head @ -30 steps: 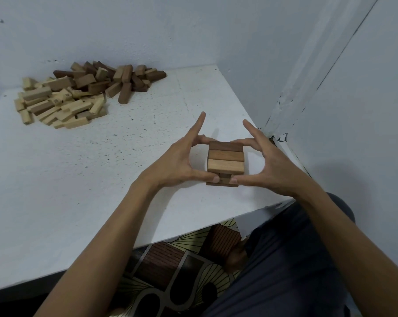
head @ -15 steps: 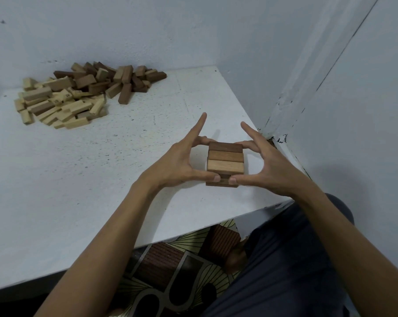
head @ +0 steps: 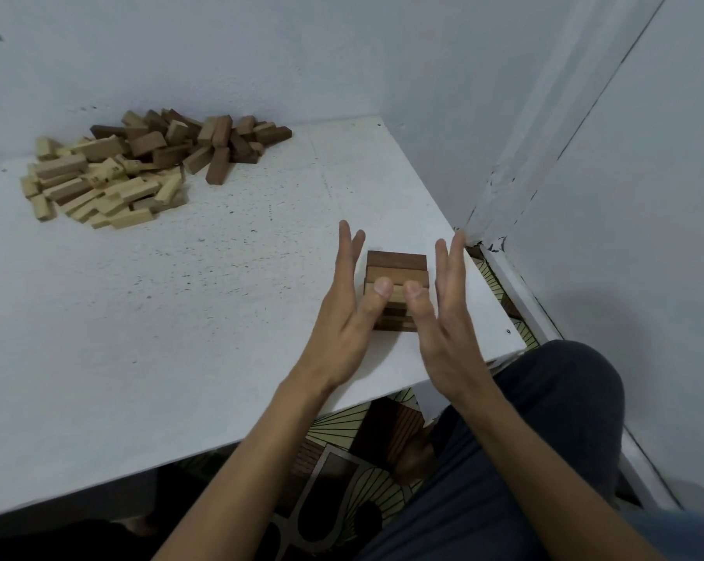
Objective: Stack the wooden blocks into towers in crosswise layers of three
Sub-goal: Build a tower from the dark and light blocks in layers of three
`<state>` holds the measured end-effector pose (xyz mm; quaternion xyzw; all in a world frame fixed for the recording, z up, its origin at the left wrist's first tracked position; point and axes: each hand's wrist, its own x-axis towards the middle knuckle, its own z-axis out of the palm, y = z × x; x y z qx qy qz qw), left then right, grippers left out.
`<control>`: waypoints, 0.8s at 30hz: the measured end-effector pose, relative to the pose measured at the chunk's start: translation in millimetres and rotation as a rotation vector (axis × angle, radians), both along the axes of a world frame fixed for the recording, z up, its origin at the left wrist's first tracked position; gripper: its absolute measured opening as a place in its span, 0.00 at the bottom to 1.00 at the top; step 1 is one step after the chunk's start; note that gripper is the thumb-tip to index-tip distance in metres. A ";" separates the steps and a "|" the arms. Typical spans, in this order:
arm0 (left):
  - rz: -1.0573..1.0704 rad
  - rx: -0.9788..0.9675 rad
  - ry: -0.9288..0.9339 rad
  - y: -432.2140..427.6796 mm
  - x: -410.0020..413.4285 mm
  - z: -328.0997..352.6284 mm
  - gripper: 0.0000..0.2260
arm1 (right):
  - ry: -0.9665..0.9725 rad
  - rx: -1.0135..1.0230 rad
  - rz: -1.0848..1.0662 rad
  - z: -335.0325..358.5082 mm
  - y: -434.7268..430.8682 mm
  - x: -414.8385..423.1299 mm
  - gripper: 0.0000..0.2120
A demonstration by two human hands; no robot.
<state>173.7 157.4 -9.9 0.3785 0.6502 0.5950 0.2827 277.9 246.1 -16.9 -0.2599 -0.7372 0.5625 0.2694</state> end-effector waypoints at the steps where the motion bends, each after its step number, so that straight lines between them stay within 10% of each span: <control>1: -0.005 0.005 -0.002 0.2 2.6 0.4 0.44 | 0.009 -0.003 0.000 -0.2 -1.6 -1.2 0.40; 24: 0.027 -0.018 -0.066 6.8 16.5 -1.9 0.30 | 0.013 -0.044 -0.021 -0.7 -12.5 -6.8 0.32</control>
